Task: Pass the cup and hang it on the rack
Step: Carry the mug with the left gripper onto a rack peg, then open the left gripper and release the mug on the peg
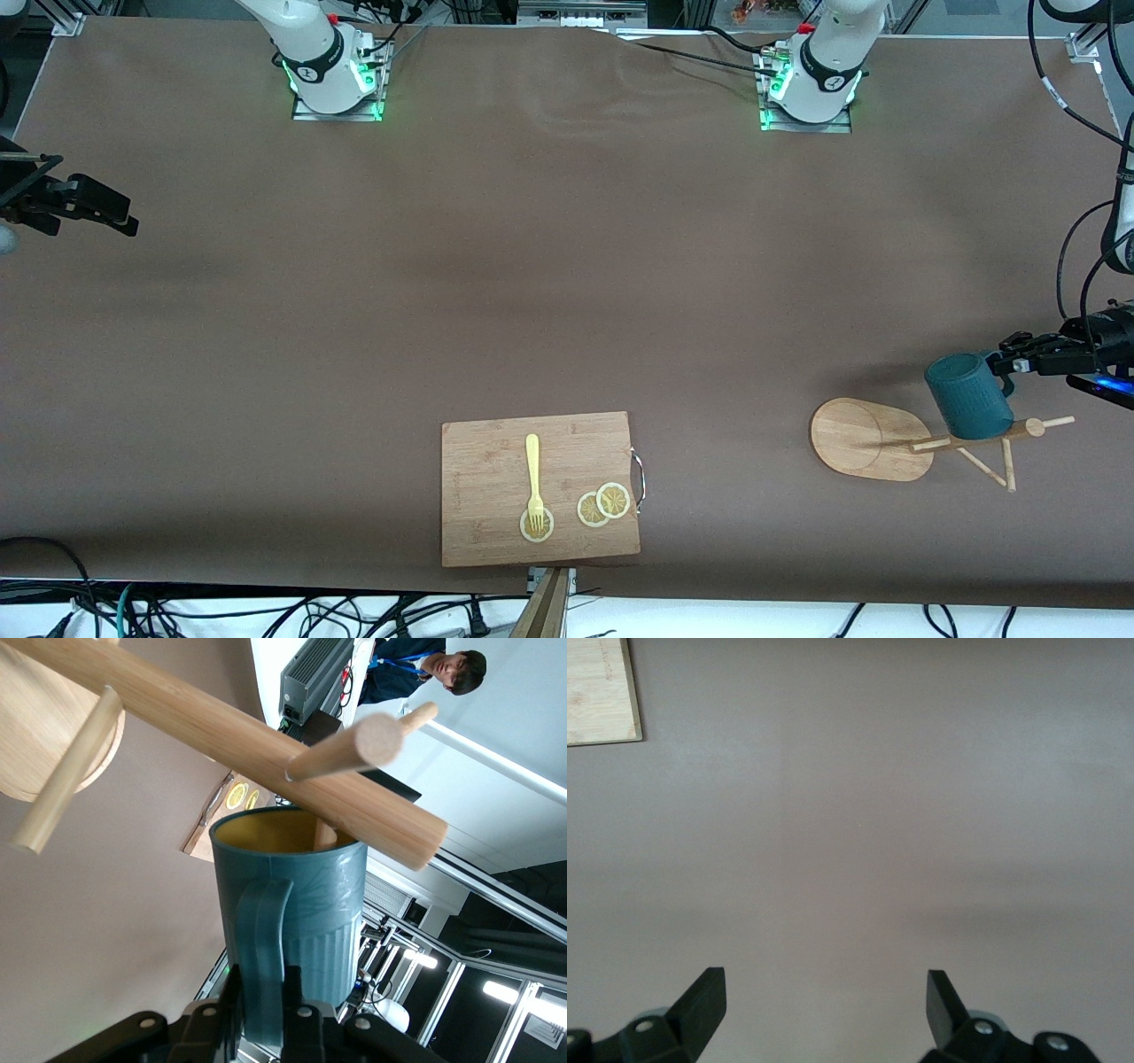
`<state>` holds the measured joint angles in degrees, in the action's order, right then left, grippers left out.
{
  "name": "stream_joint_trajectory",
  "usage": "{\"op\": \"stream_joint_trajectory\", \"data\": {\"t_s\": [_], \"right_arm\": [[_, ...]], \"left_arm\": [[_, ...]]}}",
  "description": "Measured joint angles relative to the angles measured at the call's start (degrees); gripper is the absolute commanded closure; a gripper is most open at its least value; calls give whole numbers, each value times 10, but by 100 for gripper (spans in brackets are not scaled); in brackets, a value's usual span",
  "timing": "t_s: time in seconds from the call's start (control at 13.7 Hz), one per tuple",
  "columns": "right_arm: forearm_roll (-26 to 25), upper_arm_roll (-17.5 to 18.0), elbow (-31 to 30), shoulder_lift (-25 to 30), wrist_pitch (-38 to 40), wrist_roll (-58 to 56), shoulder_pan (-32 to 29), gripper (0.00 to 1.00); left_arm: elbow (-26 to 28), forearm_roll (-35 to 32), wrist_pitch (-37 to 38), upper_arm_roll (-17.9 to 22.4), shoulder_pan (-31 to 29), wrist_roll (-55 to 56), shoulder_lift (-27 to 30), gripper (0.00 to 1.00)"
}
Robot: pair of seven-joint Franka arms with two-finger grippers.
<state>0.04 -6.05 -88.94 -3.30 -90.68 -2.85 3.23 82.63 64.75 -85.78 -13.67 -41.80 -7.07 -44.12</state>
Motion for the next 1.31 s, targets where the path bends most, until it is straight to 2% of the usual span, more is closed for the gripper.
{"op": "stream_joint_trajectory", "data": {"t_s": [0.15,0.22,0.29,0.36,0.73,1.09,1.31], "right_arm": [[0,0,0,0,0,0,0,0],[0,0,0,0,0,0,0,0],[0,0,0,0,0,0,0,0],[0,0,0,0,0,0,0,0],[0,0,0,0,0,0,0,0],[0,0,0,0,0,0,0,0],[0,0,0,0,0,0,0,0]], "left_arm": [[-3,0,0,0,0,3,-7,100],[-4,0,1,0,0,6,-9,94],[-6,1,2,0,0,12,-9,52],[-7,1,2,0,0,16,-9,1],[-15,-21,-2,12,-2,20,-9,0],[-77,-205,0,9,-3,21,-2,0],[-94,-331,3,-6,13,21,30,0]]}}
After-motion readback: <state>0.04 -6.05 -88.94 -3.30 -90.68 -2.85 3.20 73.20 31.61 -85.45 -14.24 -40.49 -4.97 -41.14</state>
